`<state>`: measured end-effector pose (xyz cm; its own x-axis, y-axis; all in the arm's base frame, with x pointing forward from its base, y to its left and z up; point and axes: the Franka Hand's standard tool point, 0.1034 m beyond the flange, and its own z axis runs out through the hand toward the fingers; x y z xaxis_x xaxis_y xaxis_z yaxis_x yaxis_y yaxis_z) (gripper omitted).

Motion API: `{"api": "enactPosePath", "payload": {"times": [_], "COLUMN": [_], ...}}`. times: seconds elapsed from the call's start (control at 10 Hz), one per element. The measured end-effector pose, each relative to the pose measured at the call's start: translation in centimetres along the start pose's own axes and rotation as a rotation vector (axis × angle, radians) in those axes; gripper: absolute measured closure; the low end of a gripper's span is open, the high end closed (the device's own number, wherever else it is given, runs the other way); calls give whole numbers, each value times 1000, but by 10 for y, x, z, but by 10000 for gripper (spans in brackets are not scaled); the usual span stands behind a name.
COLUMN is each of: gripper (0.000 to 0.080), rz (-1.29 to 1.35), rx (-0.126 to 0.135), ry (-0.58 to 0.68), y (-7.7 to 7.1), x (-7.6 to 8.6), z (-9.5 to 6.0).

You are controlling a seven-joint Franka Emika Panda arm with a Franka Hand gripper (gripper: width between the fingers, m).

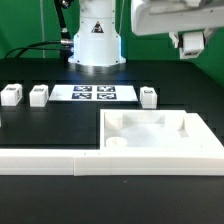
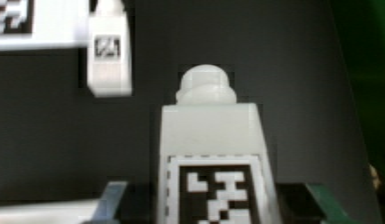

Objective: Assemble square table

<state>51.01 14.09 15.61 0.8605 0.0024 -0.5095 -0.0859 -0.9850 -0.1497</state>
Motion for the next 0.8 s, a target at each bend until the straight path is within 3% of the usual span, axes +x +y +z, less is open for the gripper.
{"api": "enactPosePath", "payload": {"times": [0.1,0.6,0.8], "gripper": [512,512,512], "rz": [-26,-38,-118], "rx": [-29,-14,-22], "ry": [86,416,607], "y": [-4,-4,21], "x": [14,25,64], "z": [-17,-19,-52]}}
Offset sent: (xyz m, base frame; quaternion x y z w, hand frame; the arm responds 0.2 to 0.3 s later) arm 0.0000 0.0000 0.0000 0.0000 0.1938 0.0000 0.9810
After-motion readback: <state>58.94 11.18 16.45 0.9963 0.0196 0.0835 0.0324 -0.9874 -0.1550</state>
